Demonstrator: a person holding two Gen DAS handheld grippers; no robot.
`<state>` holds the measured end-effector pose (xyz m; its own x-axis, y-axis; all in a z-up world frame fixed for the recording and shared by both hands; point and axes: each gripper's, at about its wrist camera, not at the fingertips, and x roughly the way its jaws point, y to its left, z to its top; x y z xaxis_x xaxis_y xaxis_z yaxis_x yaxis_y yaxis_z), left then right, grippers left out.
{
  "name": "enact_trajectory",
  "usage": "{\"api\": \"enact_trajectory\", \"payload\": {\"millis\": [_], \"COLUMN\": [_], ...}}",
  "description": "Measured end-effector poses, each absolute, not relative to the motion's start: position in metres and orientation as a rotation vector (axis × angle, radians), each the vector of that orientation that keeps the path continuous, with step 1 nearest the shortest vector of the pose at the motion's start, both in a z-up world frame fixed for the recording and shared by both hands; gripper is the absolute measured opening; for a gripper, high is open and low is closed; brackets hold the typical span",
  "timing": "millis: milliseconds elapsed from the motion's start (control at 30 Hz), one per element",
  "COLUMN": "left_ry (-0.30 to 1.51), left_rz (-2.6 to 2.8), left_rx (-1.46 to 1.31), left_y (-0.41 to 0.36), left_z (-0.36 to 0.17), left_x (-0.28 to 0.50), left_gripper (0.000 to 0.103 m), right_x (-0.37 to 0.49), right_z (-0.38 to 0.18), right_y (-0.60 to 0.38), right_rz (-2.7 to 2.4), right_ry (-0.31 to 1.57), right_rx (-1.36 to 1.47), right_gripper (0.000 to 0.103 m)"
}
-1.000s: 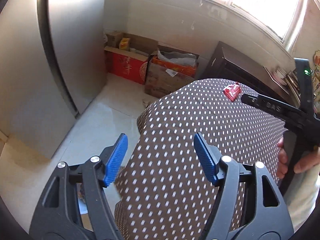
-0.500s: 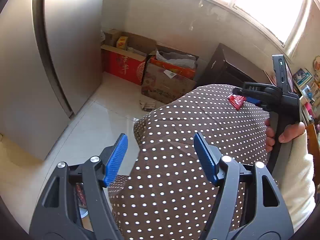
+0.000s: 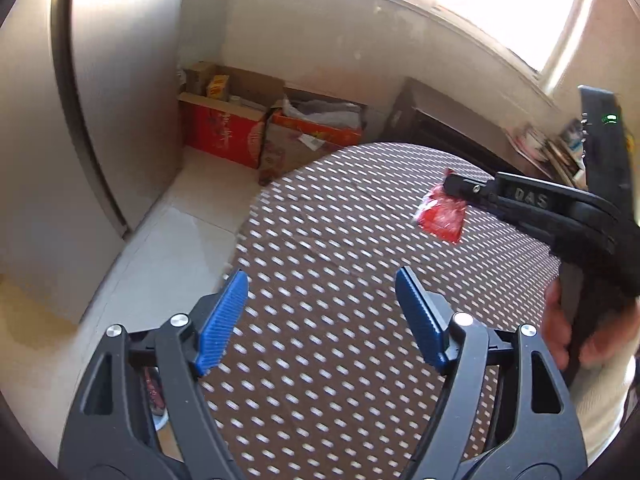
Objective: Collect trash
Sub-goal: 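Grasp the small red wrapper with the right tool, then close the left tool on the red wrapper while the right tool holds it, then carry the red wrapper over the blue bin and open both tools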
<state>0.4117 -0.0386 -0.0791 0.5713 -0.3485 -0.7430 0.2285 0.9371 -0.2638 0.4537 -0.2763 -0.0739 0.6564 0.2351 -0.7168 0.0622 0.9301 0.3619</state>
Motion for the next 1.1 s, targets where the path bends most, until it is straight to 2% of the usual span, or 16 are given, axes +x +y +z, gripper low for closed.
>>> {"api": "enact_trajectory", "payload": {"millis": [233,367,467,500,633,700,733,767,1100], "left_ry": [0.899,0.895,0.898,0.9,0.894,0.9,0.887,0.872,0.834], "left_rz": [-0.461,-0.545,-0.547,-0.553,-0.646,-0.64,-0.631,-0.605,-0.539], "left_rx": [-0.282,-0.43,-0.443,-0.453,-0.534,-0.533,-0.521,-0.495,-0.377], "left_y": [-0.054,-0.049,-0.054,-0.055,-0.06,-0.065,-0.066,-0.067,-0.055], "left_z": [-0.085,-0.086,-0.087,-0.088,-0.09,-0.092,-0.091,-0.089,-0.078], "left_x": [0.378,0.363,0.353,0.35,0.34,0.337,0.335,0.333,0.327], "left_gripper": [0.075,0.075,0.074,0.071,0.039,0.036,0.024,0.008,0.004], "right_x": [0.382,0.357,0.344,0.341,0.326,0.316,0.316,0.313,0.299], "right_z": [-0.064,-0.069,-0.068,-0.068,-0.065,-0.064,-0.063,-0.062,-0.062], "right_y": [-0.268,-0.271,-0.273,-0.274,-0.278,-0.282,-0.282,-0.283,-0.265], "right_rz": [0.131,0.136,0.14,0.146,0.163,0.157,0.146,0.142,0.194], "right_ry": [0.816,0.821,0.809,0.806,0.798,0.795,0.794,0.79,0.796], "right_rx": [0.484,0.533,0.554,0.559,0.589,0.593,0.591,0.588,0.601], "right_gripper": [0.021,0.021,0.021,0.021,0.02,0.02,0.02,0.019,0.019]}}
